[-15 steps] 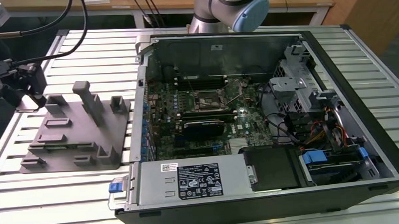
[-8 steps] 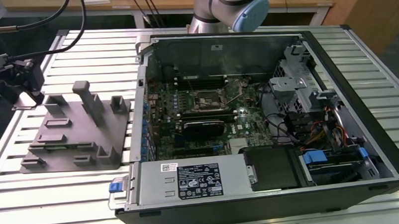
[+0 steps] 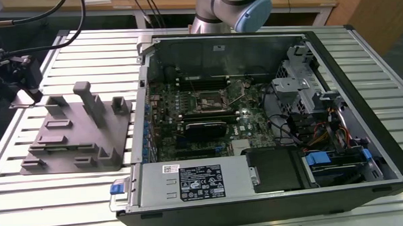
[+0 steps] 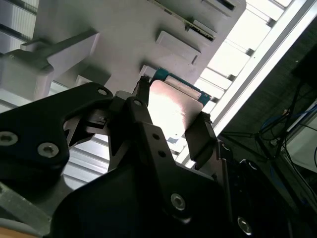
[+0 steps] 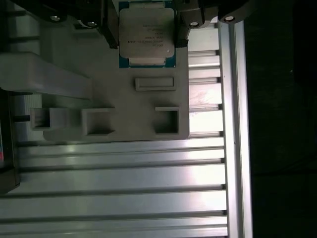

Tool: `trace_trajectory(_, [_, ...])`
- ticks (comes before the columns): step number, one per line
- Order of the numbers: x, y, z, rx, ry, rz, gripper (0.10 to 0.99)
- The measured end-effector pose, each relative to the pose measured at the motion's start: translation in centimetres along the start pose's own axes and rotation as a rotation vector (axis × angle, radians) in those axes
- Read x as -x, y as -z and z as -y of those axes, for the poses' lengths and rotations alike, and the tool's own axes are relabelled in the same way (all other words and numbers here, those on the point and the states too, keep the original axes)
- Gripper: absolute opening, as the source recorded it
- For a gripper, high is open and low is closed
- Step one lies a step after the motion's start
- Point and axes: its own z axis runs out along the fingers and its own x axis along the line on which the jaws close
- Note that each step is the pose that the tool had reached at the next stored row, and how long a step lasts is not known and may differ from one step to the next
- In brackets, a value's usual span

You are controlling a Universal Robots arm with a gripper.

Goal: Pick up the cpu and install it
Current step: 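Pick up the cpu and move it towards the insertion slot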

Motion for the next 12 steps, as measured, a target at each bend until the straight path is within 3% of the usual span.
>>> trace_trajectory(12, [0.05,1.77,-0.08,0.0,0.0,0.0022,0.541])
